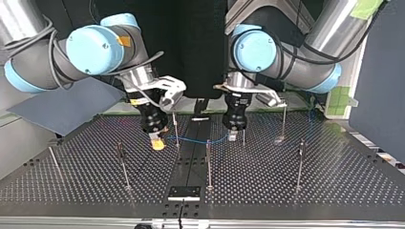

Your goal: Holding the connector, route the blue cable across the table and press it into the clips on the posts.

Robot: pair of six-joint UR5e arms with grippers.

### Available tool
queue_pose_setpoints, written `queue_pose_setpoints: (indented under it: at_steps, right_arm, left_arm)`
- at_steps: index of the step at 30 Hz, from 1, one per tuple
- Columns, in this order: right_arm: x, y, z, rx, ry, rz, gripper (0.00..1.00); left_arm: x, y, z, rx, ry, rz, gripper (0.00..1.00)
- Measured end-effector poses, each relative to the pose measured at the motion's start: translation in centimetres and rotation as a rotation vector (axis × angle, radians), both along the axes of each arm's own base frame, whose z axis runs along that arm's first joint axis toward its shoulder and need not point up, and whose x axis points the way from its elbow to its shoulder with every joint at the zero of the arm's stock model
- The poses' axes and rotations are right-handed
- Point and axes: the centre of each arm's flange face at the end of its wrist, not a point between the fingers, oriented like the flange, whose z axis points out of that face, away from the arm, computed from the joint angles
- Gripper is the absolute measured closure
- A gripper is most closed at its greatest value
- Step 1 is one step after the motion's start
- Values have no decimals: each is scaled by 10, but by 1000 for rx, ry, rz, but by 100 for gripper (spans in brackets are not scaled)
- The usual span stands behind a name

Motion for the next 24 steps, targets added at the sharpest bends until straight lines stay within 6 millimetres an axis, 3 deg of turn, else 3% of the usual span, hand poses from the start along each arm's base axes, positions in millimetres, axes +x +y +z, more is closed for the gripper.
queue_pose_setpoints:
  at_steps: [11,19,24]
  right_arm:
    - [-3,-18,-20,26,15,-9,100]
    - [-11,-33,-26,34,17,-19,100]
    - [-17,-41,-28,38,17,-30,100]
  left_arm:
    - [22,-6,-15,11,11,-18,100]
    - [40,-5,-5,4,-12,-25,100]
    - [52,-6,-12,20,10,-32,100]
